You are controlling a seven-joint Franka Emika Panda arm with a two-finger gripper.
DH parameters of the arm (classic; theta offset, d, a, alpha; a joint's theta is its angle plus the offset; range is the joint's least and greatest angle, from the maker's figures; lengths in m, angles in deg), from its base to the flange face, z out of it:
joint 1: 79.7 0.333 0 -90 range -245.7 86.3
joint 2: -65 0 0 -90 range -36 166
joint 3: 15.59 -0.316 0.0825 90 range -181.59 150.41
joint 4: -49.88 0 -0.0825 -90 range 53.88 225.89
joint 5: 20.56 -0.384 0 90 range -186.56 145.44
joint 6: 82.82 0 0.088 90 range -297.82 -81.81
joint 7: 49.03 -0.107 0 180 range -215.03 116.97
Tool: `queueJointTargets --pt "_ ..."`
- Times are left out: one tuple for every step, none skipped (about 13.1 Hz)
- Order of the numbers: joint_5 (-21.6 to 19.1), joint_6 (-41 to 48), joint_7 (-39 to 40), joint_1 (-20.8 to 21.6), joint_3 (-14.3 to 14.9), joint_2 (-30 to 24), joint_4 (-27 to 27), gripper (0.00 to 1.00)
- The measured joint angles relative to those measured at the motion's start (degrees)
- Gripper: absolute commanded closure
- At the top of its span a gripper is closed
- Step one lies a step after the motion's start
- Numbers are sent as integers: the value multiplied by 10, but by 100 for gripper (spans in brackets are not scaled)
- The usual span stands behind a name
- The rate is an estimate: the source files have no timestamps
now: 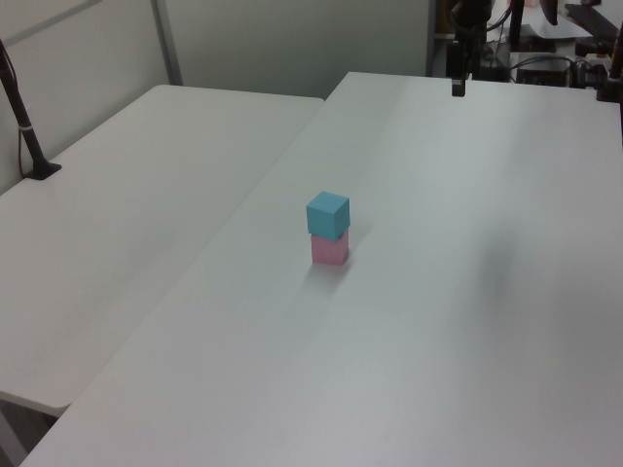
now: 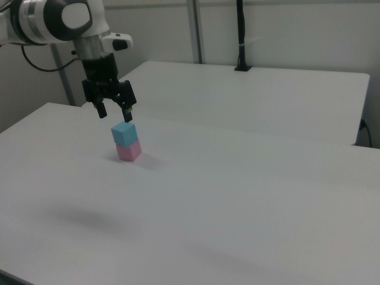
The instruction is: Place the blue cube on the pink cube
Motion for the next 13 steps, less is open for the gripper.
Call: queueJointTargets --pt "0 0 0 0 0 0 0 0" --pt "0 0 1 -1 1 0 0 0" --pt "0 0 6 -3 4 0 -2 0" --pt "0 0 10 -4 5 0 -5 0" --pt "0 0 11 -6 5 0 -8 0" --pt "0 0 11 -6 5 0 -10 0" --pt "0 0 11 -6 5 0 -11 0" --pt "0 0 11 -6 5 1 -11 0" --pt "0 0 11 -6 5 2 -11 0" --pt "0 0 11 -6 5 3 -11 0" --pt "0 0 11 -6 5 4 -11 0" --pt "0 0 12 -6 5 5 -11 0" --pt "0 0 12 -5 4 6 -11 0"
